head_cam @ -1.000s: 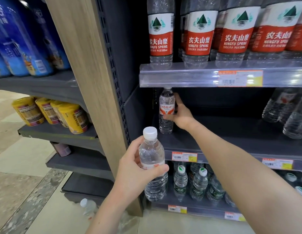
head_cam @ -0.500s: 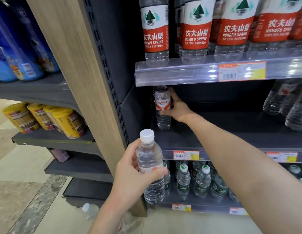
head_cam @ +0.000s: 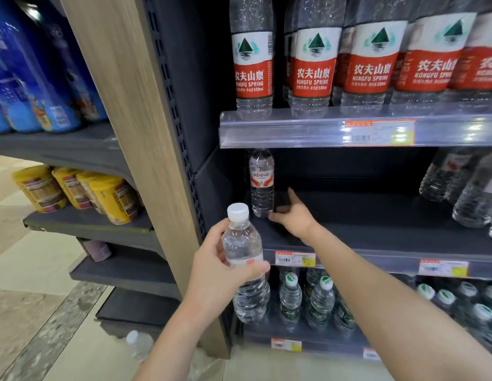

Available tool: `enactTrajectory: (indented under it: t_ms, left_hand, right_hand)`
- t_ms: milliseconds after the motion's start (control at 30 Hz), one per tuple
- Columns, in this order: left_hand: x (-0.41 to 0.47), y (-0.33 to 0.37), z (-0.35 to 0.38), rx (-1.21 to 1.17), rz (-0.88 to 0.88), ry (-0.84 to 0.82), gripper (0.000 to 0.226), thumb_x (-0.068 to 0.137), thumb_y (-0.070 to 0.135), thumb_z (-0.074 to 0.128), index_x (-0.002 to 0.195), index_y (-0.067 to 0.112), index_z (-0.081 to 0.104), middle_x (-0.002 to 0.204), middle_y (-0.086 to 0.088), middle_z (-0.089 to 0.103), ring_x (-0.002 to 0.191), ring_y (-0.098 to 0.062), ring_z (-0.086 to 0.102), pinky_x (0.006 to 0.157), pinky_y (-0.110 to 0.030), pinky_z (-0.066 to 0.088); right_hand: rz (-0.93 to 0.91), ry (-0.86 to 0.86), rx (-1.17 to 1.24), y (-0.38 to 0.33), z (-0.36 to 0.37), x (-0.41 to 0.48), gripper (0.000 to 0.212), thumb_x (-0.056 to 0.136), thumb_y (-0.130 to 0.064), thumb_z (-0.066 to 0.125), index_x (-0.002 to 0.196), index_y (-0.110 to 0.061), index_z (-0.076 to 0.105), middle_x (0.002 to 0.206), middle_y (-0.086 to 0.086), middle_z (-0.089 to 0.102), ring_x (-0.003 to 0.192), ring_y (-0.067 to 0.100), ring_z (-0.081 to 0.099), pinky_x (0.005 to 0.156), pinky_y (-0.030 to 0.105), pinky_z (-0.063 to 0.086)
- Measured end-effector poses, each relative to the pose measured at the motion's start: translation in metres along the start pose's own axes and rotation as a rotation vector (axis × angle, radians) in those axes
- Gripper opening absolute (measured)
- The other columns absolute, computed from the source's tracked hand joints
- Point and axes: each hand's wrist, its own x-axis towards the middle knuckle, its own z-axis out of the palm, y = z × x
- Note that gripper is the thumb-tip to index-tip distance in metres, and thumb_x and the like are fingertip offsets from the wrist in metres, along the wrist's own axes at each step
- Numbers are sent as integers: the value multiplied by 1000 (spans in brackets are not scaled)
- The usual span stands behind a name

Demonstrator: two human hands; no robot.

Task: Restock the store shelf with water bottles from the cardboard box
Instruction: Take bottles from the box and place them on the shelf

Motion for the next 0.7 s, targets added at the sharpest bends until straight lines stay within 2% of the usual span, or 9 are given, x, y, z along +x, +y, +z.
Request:
enactTrajectory:
  t_ms: [100,233,333,400,467,533,600,700]
  left_hand:
    - [12,6,5,13,31,-26,85,65,8,100,135,35,60,113,13,78,102,-8,76,89,-29,60]
    - [39,23,12,14,106,-47,83,68,7,98,136,30,59,112,11,78,101,-8,77,84,-25,61]
    - [59,35,18,24,141,-72,82,69,6,98,137,29,58,110,10,79,98,-7,77,80,-20,60]
    - [70,37,22,17,158,-80,82,69,4,97,136,29,59,110,6,79,97,-9,77,79,-20,60]
    - [80,36,26,3,166,-98,80,70,3,97,136,30,60,112,3,79,101,-12,77,84,-23,61]
    - [88,32,29,1,168,-131,80,72,4,95,140,26,59,117,1,78,107,-15,76,89,-26,61]
    - [96,27,29,37,169,-174,83,76,8,94,147,26,56,122,3,76,112,-14,74,91,-25,59]
    - [102,21,22,106,127,-229,101,80,22,93,162,37,36,135,10,68,116,-7,71,99,-26,57]
  right_hand:
    - [-78,-90,44,-7,-6,-31,93,90,-4,74,163,-21,19,122,7,67,112,22,66,102,41,53]
    - [-114,-229,223,-25,-22,-76,74,92,14,57,152,-25,40,125,12,70,104,29,74,98,47,57]
    - [-161,-362,188,-34,-29,-101,72,90,16,57,148,-24,47,121,8,72,102,24,72,99,43,57]
    - [-221,-429,162,-41,-28,-110,78,86,13,66,149,-28,46,129,6,68,109,22,69,99,43,56]
    - [-281,-384,127,-43,-24,-111,78,86,1,77,148,-33,44,133,-1,67,117,19,68,100,42,57]
    - [-277,-269,151,-41,-20,-107,74,84,-8,82,145,-33,47,126,0,70,112,21,71,98,44,58]
    - [-254,-205,194,-36,-15,-102,72,82,-8,84,141,-33,49,121,1,73,108,18,72,93,41,60]
    - [-222,-166,214,-30,-10,-95,74,81,-9,85,141,-33,49,116,2,75,104,15,74,89,37,61]
